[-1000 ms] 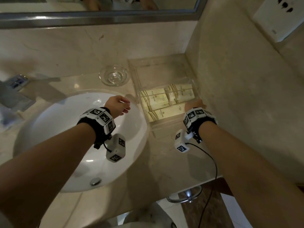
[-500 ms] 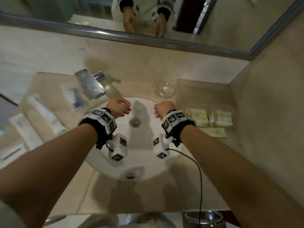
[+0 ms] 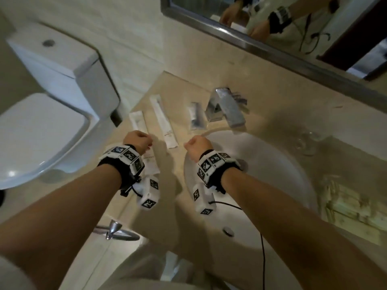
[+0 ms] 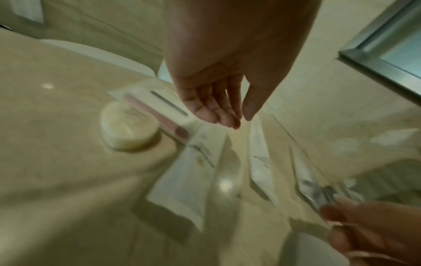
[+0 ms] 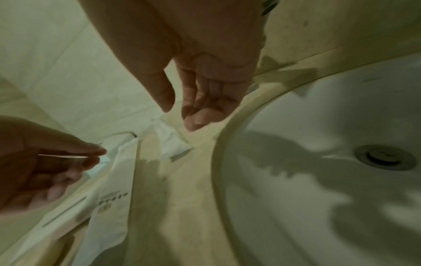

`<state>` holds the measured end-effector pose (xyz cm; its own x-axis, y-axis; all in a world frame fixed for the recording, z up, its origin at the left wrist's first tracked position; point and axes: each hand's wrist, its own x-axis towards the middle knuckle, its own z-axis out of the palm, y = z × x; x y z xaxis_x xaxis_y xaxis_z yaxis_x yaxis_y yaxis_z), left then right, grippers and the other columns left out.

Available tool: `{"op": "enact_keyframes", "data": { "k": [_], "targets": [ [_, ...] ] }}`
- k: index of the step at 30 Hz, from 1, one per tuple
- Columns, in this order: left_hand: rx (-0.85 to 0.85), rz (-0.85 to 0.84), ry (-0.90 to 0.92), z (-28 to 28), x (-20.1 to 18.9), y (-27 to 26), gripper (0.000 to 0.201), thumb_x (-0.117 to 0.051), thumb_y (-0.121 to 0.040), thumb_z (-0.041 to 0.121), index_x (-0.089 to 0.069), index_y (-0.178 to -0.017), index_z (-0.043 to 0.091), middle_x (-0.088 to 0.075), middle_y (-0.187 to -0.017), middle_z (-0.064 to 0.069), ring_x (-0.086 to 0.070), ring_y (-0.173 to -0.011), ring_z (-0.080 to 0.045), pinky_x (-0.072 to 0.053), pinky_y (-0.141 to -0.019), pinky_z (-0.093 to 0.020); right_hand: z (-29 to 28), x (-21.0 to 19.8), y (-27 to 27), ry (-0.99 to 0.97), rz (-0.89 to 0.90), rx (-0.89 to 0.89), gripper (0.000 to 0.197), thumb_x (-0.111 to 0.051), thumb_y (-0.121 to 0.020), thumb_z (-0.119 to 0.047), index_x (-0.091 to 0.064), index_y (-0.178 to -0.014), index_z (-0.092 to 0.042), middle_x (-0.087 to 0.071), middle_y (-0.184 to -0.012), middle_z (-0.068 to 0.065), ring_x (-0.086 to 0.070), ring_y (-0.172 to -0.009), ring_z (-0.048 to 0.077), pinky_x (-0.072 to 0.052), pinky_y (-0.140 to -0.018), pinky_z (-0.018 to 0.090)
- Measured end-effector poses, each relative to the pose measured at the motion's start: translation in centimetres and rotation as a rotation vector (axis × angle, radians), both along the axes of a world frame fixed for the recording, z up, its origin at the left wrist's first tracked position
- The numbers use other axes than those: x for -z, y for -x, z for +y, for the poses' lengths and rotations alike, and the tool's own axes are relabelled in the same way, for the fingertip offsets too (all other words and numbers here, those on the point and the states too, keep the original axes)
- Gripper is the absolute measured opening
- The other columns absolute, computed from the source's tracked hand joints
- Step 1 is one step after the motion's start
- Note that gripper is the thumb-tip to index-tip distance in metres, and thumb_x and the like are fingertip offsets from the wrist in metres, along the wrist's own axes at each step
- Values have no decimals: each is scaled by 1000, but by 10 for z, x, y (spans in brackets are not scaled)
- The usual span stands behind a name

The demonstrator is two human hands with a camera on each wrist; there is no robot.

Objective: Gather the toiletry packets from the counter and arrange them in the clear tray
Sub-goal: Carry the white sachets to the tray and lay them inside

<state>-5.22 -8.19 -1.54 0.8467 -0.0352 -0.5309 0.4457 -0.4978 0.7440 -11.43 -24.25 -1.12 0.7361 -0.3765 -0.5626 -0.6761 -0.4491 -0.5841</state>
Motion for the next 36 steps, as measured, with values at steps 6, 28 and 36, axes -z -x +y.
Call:
{"op": "enact_keyframes", "data": {
  "k": [6,28,36],
  "targets": [
    [-131,19,21,39,12,-17,10,-59,-86,12,-57,-95,9,-63,-88,-10,-57,-72,-20,-47,-41,-21,33,17,-37,158,-15,-5,35,-51,-93,-25,-50,-122,-4,-56,-127,15,-54,-116,32,-45,-93,36],
    [195,-6,-240,4,37,-74,83,-71,-74,19,-21,-140,13,-42,-139,-19,-45,-125,-39,-41,-105,-45,11,38,-46,136,-42,51,23,-62,-86,-20,-57,-104,-5,-65,-104,12,-61,-91,25,-51,-81,35],
    [263,-44,-240,-35,26,-61,58,-57,-85,9,-30,-137,5,-38,-140,-22,-44,-125,-40,-40,-99,-41,-30,29,-15,-87,-136,253,17,-67,-83,-18,-55,-73,-12,-57,-86,10,-54,-81,22,-49,-73,36]
  ]
}}
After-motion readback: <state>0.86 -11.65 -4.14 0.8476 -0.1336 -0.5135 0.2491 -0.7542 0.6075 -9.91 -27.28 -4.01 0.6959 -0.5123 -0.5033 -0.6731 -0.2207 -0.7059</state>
